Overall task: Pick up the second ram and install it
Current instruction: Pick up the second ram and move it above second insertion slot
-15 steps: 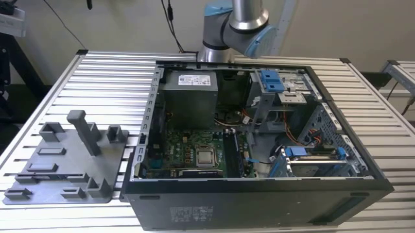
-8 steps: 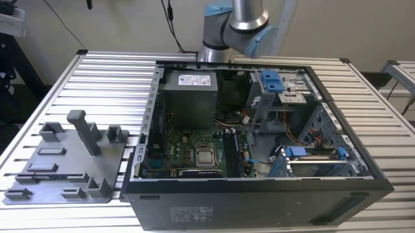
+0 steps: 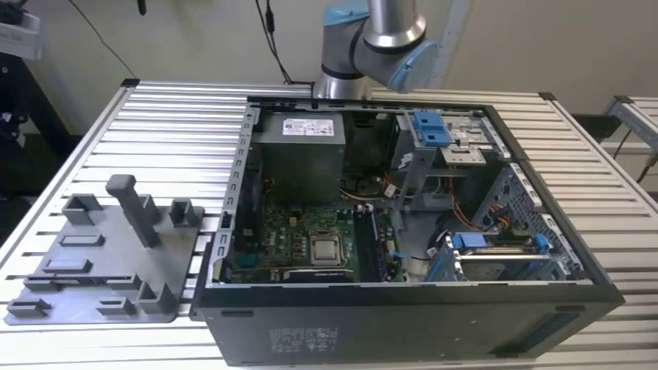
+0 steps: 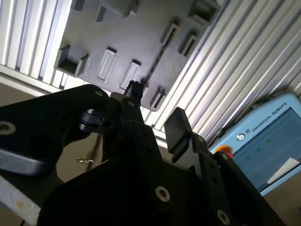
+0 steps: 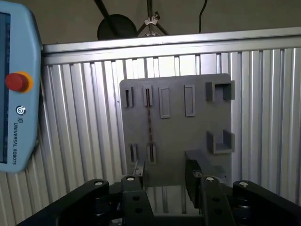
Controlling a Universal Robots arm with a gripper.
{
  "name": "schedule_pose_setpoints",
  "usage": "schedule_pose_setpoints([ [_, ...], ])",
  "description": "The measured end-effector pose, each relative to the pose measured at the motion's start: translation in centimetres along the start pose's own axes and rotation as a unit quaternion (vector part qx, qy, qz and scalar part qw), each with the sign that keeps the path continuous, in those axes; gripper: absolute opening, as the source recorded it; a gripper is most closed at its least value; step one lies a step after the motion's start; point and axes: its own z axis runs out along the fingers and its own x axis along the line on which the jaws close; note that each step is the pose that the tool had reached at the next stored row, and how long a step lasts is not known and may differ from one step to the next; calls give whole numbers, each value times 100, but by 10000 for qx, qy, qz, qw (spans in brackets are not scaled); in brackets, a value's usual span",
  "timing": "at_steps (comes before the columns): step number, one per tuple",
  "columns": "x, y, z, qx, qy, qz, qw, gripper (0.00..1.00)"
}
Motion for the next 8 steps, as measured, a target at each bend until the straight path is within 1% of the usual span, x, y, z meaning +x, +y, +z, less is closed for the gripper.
schedule_pose_setpoints([
  [1, 0, 0, 2, -7, -35, 2, 10000, 48],
  [2, 1, -1, 6, -24, -54, 1, 10000, 48],
  [4, 4, 0, 10, -100, -47, -27, 9999, 48],
  [6, 4, 1, 26, -117, -44, -93, 9999, 48],
  [8, 5, 1, 49, -118, -34, -159, 9998, 48],
])
